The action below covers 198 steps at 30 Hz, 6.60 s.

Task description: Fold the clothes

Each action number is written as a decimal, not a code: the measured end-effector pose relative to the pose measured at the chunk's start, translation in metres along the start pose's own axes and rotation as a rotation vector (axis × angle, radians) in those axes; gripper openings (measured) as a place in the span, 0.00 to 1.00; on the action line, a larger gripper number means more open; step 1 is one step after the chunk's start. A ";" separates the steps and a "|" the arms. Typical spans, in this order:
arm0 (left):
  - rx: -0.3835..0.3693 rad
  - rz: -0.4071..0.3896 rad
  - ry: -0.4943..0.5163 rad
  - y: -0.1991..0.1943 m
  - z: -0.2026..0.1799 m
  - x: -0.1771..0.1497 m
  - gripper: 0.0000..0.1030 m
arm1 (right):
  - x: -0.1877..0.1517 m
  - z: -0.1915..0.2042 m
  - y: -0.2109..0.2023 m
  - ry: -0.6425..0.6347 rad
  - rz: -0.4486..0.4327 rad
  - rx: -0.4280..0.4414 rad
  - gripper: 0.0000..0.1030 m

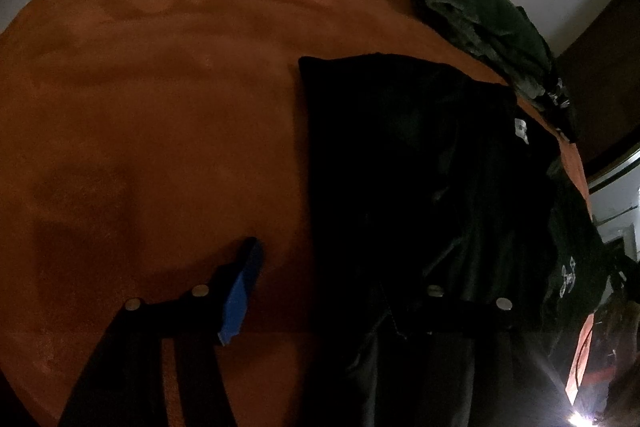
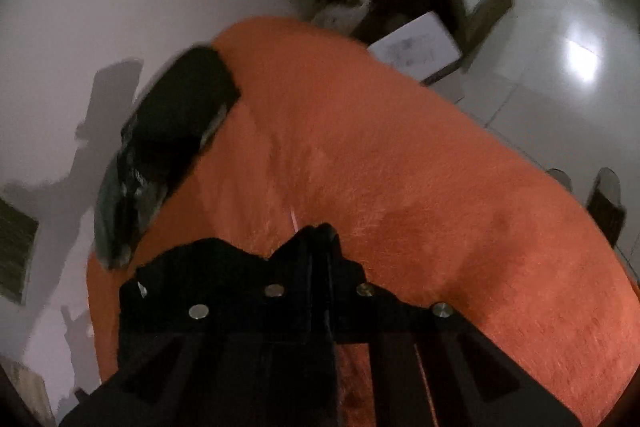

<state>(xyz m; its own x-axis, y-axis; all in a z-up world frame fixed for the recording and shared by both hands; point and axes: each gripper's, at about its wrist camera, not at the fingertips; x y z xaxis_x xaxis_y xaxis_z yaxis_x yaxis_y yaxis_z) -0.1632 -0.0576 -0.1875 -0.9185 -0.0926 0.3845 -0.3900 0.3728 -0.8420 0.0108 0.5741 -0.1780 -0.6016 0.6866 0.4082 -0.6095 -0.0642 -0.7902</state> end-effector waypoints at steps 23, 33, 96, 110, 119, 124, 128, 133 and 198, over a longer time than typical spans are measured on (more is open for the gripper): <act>-0.090 0.001 -0.047 -0.049 0.003 -0.029 0.61 | -0.135 -0.015 -0.038 -0.127 0.106 0.051 0.30; -0.107 0.046 -0.025 -0.059 -0.002 -0.046 0.61 | -0.133 -0.023 -0.071 -0.033 0.136 -0.110 0.01; -0.125 -0.217 -0.189 -0.041 0.063 -0.003 0.04 | -0.240 0.041 -0.072 -0.198 0.246 0.051 0.52; 0.116 -0.088 -0.383 -0.063 0.090 -0.026 0.30 | -0.237 0.028 -0.078 -0.181 0.243 0.033 0.52; -0.002 -0.140 -0.125 -0.047 0.061 -0.034 0.50 | -0.247 0.009 -0.084 -0.184 0.233 0.000 0.52; -0.036 -0.174 -0.010 -0.034 0.031 -0.009 0.46 | -0.256 0.002 -0.079 -0.159 0.259 -0.005 0.52; 0.015 -0.145 -0.043 -0.035 0.029 -0.003 0.08 | -0.253 0.005 -0.081 -0.161 0.254 0.007 0.52; 0.060 -0.051 -0.206 -0.078 0.046 -0.038 0.10 | -0.250 0.003 -0.089 -0.153 0.237 0.023 0.52; -0.182 0.346 -0.076 -0.151 0.066 -0.305 0.07 | -0.369 -0.077 -0.196 -0.306 0.437 -0.011 0.17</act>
<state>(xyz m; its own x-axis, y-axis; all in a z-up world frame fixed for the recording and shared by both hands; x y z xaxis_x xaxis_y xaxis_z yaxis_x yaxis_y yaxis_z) 0.1711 -0.1463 -0.2025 -0.9985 0.0016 0.0553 -0.0453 0.5506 -0.8336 0.3919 0.3890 -0.2085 -0.9223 0.3548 0.1529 -0.2637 -0.2888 -0.9203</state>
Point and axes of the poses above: each gripper's, at about its wrist camera, not at the fingertips, and y roughly the way its jaws point, z to its left, x to its top, and after that the axes turned 6 degrees about -x, right-handed
